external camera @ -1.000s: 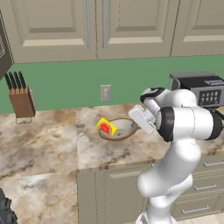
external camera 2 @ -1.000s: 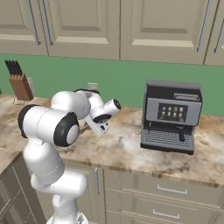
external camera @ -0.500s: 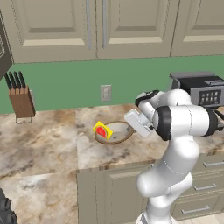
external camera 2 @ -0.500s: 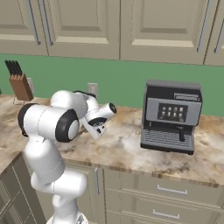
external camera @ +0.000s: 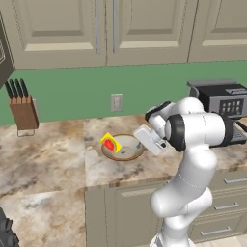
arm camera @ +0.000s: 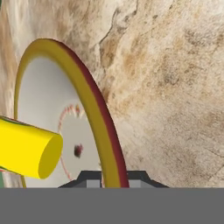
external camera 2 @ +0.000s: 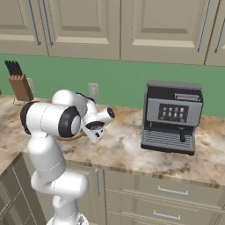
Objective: Place the cup inside the bowl on the dining table and move the bowl to any counter.
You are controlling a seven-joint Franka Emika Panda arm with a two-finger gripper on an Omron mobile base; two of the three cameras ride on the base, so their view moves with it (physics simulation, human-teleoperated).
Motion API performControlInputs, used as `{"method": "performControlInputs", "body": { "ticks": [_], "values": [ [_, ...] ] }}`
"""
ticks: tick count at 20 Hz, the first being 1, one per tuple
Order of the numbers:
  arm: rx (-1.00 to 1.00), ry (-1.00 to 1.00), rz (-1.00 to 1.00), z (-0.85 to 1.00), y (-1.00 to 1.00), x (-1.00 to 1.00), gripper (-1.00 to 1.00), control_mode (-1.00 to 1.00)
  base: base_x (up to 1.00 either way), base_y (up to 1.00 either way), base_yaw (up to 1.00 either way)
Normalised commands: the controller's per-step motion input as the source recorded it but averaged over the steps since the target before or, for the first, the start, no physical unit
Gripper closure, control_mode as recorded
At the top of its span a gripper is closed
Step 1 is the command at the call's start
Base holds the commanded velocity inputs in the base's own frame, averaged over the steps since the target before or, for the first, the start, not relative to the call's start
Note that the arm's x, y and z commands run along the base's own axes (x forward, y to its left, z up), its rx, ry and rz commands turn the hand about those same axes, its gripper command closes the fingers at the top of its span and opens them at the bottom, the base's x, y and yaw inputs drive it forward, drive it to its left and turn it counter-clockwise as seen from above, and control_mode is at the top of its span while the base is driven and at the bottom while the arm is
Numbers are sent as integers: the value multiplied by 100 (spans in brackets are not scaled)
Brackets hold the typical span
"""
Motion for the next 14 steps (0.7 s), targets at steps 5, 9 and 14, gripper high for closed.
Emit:
{"method": "performControlInputs", "body": {
  "ticks": [5, 9, 14],
  "values": [
    [0, 0, 0, -25, 9, 0, 100, -100, 0, 0, 0],
    [0, 0, 0, -3, 1, 0, 100, -100, 0, 0, 0],
    [0, 0, 0, 0, 0, 0, -100, -100, 0, 0, 0]
  ]
}}
